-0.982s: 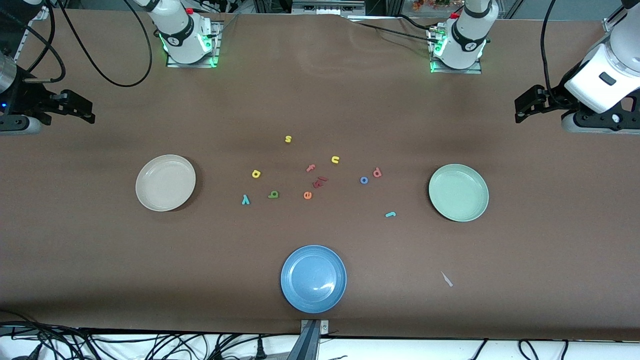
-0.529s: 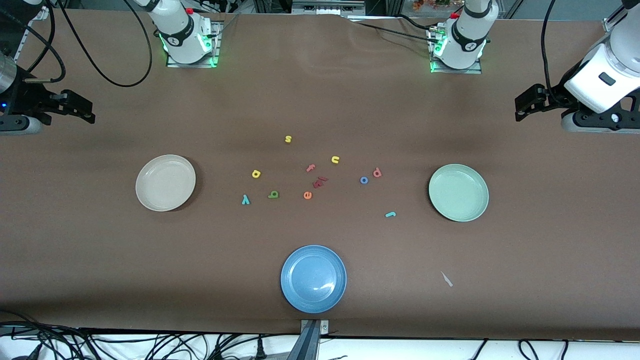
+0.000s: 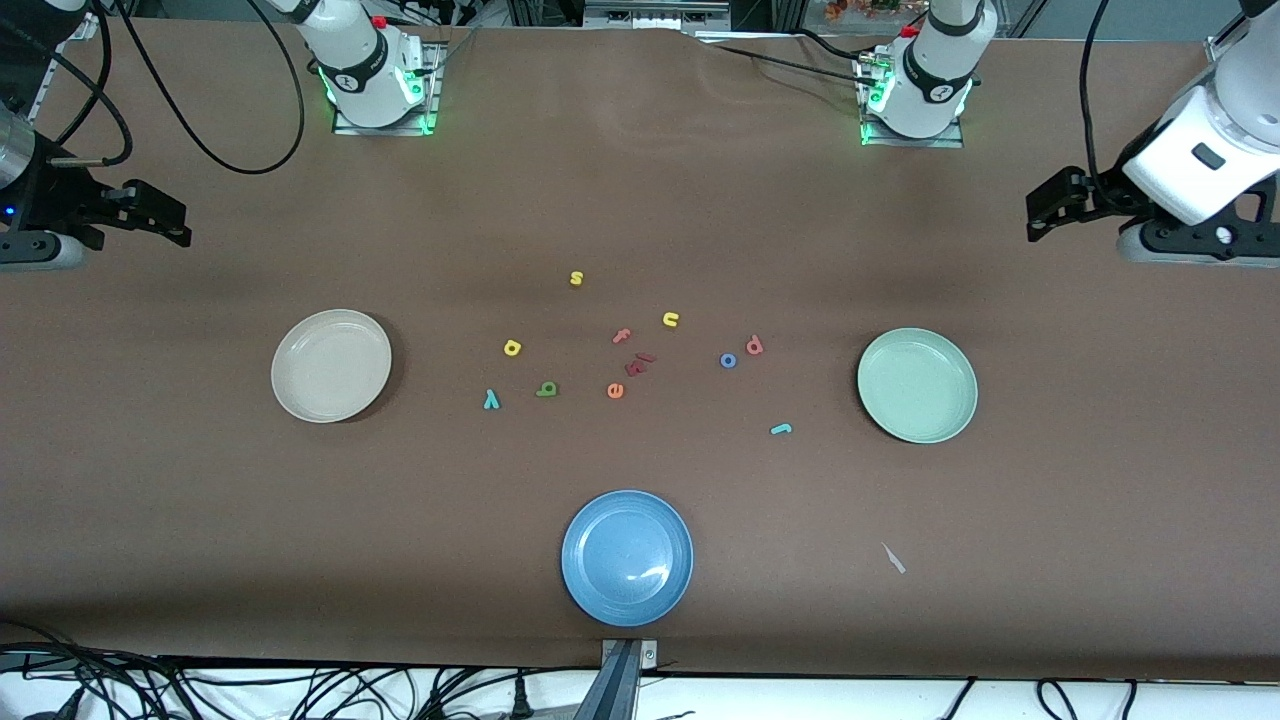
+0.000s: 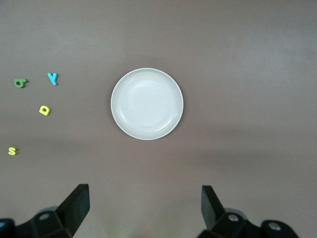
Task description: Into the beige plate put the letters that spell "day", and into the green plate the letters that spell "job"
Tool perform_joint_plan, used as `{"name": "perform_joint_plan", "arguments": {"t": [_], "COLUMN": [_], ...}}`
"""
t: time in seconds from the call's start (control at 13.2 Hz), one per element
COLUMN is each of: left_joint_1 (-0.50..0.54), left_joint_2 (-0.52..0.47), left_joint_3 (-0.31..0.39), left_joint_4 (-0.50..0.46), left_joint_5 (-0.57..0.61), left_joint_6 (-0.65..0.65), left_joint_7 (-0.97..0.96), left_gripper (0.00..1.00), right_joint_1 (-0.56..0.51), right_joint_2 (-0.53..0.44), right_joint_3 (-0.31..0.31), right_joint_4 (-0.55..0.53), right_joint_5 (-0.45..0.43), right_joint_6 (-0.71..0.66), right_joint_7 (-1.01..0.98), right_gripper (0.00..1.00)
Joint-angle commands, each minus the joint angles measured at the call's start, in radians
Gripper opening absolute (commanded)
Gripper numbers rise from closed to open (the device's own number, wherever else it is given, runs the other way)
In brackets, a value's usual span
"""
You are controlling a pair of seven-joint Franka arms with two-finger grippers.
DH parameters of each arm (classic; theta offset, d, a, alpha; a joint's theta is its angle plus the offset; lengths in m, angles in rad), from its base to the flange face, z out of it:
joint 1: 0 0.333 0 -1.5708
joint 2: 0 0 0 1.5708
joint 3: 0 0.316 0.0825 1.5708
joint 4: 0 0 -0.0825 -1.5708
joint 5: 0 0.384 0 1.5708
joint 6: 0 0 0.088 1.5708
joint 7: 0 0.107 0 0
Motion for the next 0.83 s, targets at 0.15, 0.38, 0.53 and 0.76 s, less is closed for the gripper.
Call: {"name": "perform_joint_plan", "arguments": {"t": [0.15,0.38,0.53,0.76], "left_joint_1": [-0.118,-0.194,-0.229,-0.280], "left_joint_2": [0.092,0.202,0.272,0.362], "left_joint_3": [-0.020,-0.020,-0.020,-0.020], "left_joint_4": [0.017,0.017,0.017,0.018], "left_joint_5": [-0.020,-0.023,-0.020,-0.015], "left_joint_6": [-0.011,0.024,0.114,0.246], "left_joint_7": [0.012,0.014,0.014,0.052], "left_gripper": [1.00,1.00,1.00,1.00], "right_joint_1": [0.005,0.034,0.068,0.113], "right_joint_2": [0.011,0.048,0.077,0.130], "right_joint_3": [0.004,0.032,0.033,0.033], "right_joint_4": [0.005,0.005,0.005,-0.022], "right_joint_5": [-0.003,0.001,0.021,0.053], "right_joint_6": [-0.012,-0.043,-0.045,0.028], "right_joint_7": [0.006,0.020,0.018,0.070], "right_gripper": [1.00,1.00,1.00,1.00]}}
